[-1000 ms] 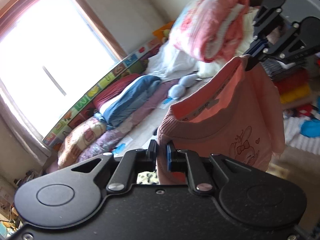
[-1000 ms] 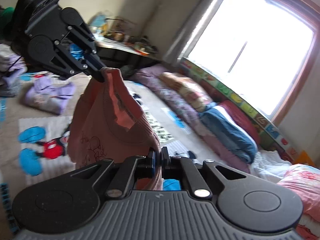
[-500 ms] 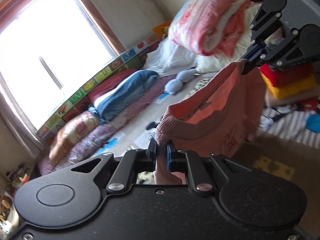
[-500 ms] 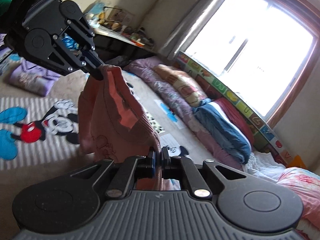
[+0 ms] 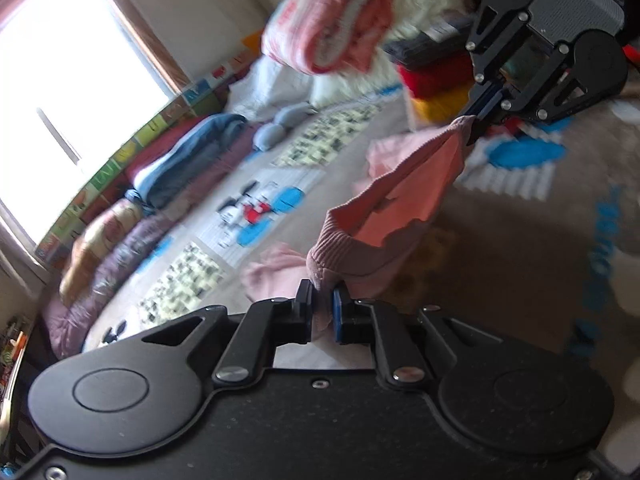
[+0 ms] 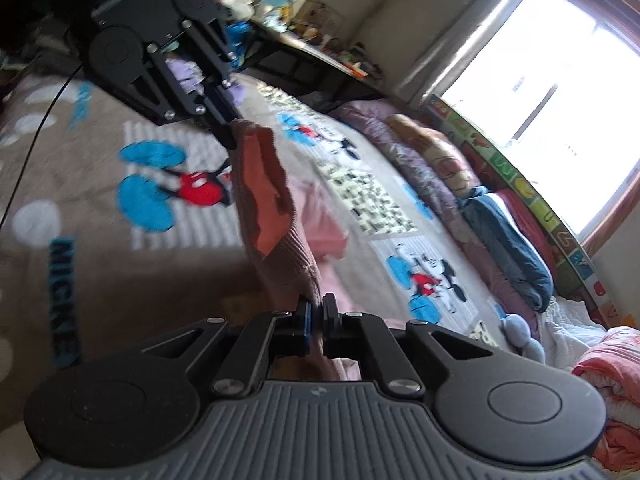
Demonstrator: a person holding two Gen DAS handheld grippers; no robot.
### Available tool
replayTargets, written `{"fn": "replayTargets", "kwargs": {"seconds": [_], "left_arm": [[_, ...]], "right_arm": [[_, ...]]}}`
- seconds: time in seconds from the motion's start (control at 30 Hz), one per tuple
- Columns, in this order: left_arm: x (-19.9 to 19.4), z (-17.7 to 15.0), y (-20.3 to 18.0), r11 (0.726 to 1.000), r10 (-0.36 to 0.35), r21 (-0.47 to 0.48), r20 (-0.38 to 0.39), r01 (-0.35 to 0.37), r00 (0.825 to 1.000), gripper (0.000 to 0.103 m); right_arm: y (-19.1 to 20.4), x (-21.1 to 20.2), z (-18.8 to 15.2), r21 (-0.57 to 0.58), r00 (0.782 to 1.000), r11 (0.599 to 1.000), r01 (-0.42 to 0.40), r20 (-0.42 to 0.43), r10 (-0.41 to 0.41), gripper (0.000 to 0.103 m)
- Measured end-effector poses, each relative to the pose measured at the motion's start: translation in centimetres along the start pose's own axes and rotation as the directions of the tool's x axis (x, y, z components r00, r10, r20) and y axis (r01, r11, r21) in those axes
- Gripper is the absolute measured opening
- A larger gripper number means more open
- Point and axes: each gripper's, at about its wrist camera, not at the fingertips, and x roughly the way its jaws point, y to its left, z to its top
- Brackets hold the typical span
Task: Fold clothes
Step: 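Lift the sweatshirt with both grippers and shake it out, then lay the sweatshirt flat on the bed and open both grippers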
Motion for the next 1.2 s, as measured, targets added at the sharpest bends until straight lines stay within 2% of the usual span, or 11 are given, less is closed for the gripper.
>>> {"fn": "replayTargets", "kwargs": {"seconds": [0.33, 0.53, 0.73, 0.9, 1.0, 1.17, 1.2], "left_arm": [[-2.4, -5.0, -9.4, 0.994, -0.043, 0.102, -0.068, 0.050, 0.997, 0.009], [-3.8, -7.3, -13.4, 0.984, -0.031, 0.171, -0.092, 0.047, 0.995, 0.008], [-5.3, -9.3, -16.5, 0.959, -0.004, 0.283, -0.099, 0.032, 0.995, 0.008], [-6.0, -11.2, -18.3, 0.945, 0.007, 0.325, -0.116, 0.031, 0.993, 0.008], [-6.4, -11.9, -19.1, 0.937, -0.018, 0.345, -0.126, 0.061, 0.992, 0.002], [-7.5, -12.2, -18.2, 0.972, -0.073, 0.210, -0.171, 0.109, 0.983, 0.005], [-7.9, -12.1, -17.6, 0.981, -0.087, 0.157, -0.173, 0.115, 0.981, 0.006]], "right_arm": [[10.1, -1.5, -4.6, -0.004, 0.997, 0.999, -0.051, -0.054, 0.051, 0.006], [14.9, -2.3, -6.4, -0.027, 0.994, 0.997, -0.078, -0.081, 0.076, 0.007], [18.5, -2.9, -7.5, -0.137, 0.989, 0.985, -0.110, -0.111, 0.095, 0.007], [21.2, -3.3, -8.3, -0.233, 0.985, 0.963, -0.136, -0.137, 0.106, 0.010], [22.3, -3.6, -8.6, -0.287, 0.983, 0.947, -0.145, -0.147, 0.106, 0.012], [23.3, -4.6, -9.1, -0.342, 0.972, 0.920, -0.189, -0.196, 0.127, 0.008], [22.8, -5.1, -8.9, -0.309, 0.971, 0.932, -0.191, -0.196, 0.134, 0.008]]}}
